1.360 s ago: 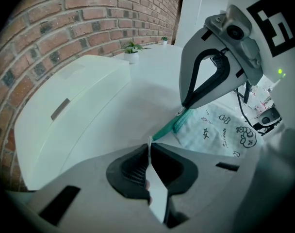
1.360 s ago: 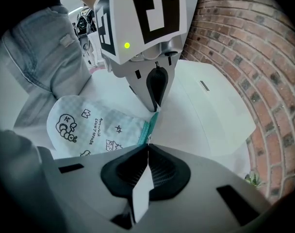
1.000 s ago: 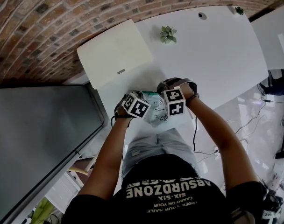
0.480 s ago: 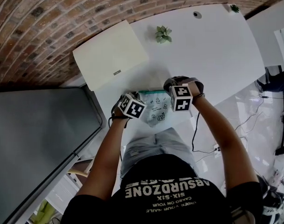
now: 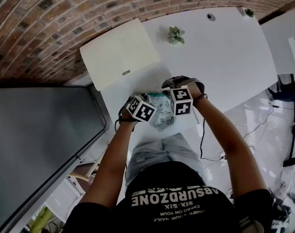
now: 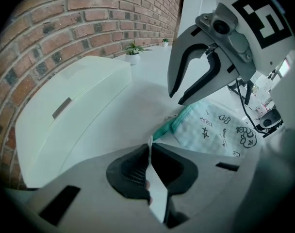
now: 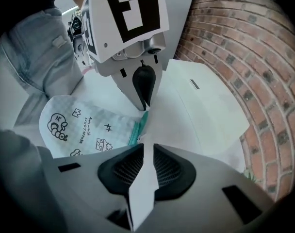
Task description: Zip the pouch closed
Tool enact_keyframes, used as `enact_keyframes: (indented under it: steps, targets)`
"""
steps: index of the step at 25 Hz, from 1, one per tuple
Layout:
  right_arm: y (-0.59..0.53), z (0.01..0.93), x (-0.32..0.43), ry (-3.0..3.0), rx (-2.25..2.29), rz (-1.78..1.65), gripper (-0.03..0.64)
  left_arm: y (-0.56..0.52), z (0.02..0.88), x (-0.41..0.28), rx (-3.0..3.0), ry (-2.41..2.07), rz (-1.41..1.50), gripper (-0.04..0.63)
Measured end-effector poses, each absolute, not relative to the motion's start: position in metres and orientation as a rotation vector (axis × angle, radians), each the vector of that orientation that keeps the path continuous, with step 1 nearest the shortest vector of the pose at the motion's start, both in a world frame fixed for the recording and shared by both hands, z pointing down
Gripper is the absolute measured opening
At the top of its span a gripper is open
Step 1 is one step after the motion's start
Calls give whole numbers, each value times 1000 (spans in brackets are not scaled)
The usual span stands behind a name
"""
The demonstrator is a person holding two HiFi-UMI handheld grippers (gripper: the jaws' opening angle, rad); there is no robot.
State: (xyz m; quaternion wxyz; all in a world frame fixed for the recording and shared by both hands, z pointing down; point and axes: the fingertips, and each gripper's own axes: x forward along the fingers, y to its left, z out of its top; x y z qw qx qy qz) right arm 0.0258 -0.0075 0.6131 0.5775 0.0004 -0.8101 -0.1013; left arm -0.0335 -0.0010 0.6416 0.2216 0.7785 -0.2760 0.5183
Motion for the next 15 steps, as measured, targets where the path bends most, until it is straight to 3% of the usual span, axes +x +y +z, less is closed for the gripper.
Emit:
enact_keyframes:
  steps: [3,8,15]
  targets:
    - [-17,612,13,-1925,14,-171,54,-2,641,-34,2158,-769,1420,23]
    - [-33,601,-16,-2049,114,228,51,-3,640,-34,2169,-762,1403,23]
    - [-24,627,-17,-1942,91,359,49,-3,639,-36,2189,-744,1389,23]
